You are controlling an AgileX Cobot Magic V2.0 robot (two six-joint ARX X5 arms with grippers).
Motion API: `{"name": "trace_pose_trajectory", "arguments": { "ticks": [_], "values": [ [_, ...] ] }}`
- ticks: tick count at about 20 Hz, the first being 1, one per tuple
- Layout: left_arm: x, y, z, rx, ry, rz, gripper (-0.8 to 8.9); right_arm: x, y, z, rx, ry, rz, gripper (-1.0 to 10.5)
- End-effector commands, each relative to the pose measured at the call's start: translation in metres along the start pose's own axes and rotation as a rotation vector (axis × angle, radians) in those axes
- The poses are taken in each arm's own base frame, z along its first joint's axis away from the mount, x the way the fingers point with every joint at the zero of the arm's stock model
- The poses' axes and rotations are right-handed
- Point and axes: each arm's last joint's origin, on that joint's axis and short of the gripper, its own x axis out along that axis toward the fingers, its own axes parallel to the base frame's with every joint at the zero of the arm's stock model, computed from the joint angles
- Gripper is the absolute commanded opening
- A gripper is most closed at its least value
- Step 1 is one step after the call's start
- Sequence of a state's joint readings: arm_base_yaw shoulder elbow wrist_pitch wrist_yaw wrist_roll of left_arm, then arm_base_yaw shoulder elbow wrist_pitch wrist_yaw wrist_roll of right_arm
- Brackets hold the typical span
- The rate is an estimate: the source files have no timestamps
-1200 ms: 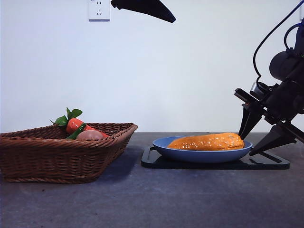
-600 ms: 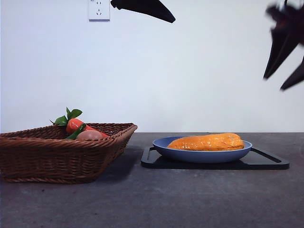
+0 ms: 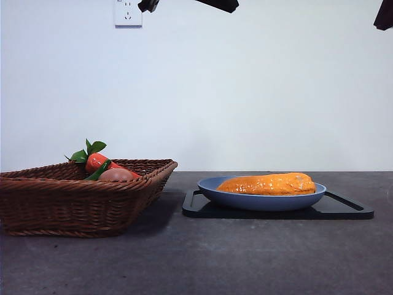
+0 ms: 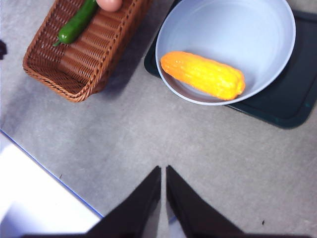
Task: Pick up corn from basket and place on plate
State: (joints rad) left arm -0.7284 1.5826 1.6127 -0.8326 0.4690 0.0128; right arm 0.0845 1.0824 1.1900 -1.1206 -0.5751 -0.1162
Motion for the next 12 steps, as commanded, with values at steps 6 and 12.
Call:
{"name": "trace_pose_trajectory", "arguments": {
  "ticks": [6, 12],
  "values": [
    [-0.004, -0.004, 0.01, 0.048, -0.063, -0.004, 0.07, -0.004, 0.002, 0.01, -0.068, -0.077, -0.008, 0.0],
    [-0.005, -0.004, 0.017, 0.083, -0.13, -0.002, 0.07, -0.005, 0.002, 0.019, -0.12, -0.155, -0.017, 0.0]
  ]
}}
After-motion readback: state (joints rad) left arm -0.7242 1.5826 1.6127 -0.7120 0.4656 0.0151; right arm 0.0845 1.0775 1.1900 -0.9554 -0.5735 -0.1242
